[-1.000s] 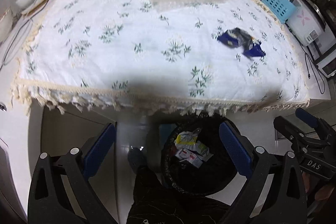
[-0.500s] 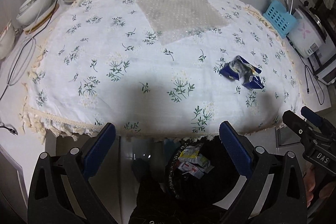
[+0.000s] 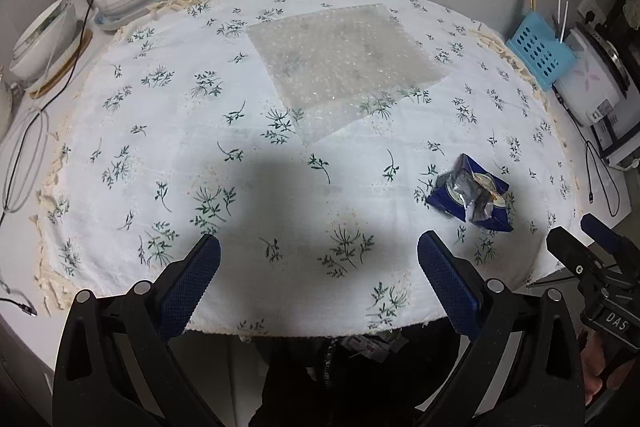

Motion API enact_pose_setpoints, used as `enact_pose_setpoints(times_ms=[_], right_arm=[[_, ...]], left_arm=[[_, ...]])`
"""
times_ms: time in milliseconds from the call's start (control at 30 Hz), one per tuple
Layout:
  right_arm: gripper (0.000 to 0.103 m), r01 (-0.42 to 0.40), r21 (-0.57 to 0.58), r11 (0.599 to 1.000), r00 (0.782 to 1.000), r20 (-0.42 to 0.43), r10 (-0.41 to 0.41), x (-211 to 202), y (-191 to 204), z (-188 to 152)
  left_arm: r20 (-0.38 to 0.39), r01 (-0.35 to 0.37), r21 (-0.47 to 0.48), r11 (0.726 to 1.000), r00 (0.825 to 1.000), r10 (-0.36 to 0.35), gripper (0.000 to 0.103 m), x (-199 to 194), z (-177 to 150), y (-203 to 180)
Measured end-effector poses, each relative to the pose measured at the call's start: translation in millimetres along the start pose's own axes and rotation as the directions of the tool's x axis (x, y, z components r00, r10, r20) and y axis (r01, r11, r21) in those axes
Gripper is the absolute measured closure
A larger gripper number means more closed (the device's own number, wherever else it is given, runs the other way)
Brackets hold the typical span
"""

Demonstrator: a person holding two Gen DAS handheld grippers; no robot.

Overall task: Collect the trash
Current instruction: 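Raise both grippers from the bin back over the table, then grasp the bubble-wrap sheet with the left gripper while the right gripper grasps the blue snack bag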

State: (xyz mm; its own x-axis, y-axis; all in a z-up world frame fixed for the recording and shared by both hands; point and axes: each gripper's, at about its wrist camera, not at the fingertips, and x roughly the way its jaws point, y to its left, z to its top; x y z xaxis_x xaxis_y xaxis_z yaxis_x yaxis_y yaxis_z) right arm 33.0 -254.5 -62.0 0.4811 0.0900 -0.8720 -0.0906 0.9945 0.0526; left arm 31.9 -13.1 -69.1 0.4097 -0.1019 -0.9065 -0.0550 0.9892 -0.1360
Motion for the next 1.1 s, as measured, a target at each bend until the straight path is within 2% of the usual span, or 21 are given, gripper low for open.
enact_pose_setpoints(times_ms=[300, 533, 733, 833, 900, 967, 1033, 1100], right_arm=[[0.008, 0.022, 0.038, 0.999, 0.999, -0.039, -0.020, 27.6, -2.1, 24.2], [0.009, 0.029, 0.057, 0.998, 0.996, -0.088, -0.024, 55.1, 0.5, 34.0], [0.018, 0.026, 0.073, 0.997, 0.991, -0.136, -0.016, 80.1, 5.5, 34.8], [0.026, 0.021, 0.071, 0.997, 0.986, -0.165, -0.009, 92.9, 11.7, 33.5], [0.035, 0.021, 0.072, 0.997, 0.982, -0.188, -0.007, 100.7, 15.2, 31.8], [0.038, 0.021, 0.077, 0.997, 0.980, -0.199, -0.005, 105.5, 17.6, 30.0], [0.042, 0.025, 0.081, 0.996, 0.978, -0.207, -0.008, 108.5, 19.6, 29.2], [0.049, 0.028, 0.083, 0.996, 0.977, -0.213, -0.010, 109.7, 21.1, 29.3]], left_arm=[[-0.019, 0.000, 0.034, 0.999, 1.000, 0.001, 0.006, 38.4, 58.3, 5.3], [-0.059, -0.013, 0.053, 0.998, 0.998, 0.016, 0.006, 87.2, 111.7, 14.0], [-0.081, -0.033, 0.068, 0.997, 0.996, 0.039, 0.006, 128.8, 152.1, 15.4], [-0.099, -0.055, 0.075, 0.996, 0.993, 0.062, 0.006, 145.4, 162.3, 15.5], [-0.106, -0.062, 0.087, 0.994, 0.992, 0.071, 0.006, 151.5, 164.7, 13.8], [-0.111, -0.065, 0.096, 0.993, 0.991, 0.076, 0.007, 153.6, 166.3, 11.8], [-0.115, -0.065, 0.104, 0.992, 0.990, 0.077, 0.012, 152.9, 166.5, 9.2], [-0.113, -0.063, 0.122, 0.991, 0.991, 0.076, 0.023, 151.2, 165.4, 4.7]])
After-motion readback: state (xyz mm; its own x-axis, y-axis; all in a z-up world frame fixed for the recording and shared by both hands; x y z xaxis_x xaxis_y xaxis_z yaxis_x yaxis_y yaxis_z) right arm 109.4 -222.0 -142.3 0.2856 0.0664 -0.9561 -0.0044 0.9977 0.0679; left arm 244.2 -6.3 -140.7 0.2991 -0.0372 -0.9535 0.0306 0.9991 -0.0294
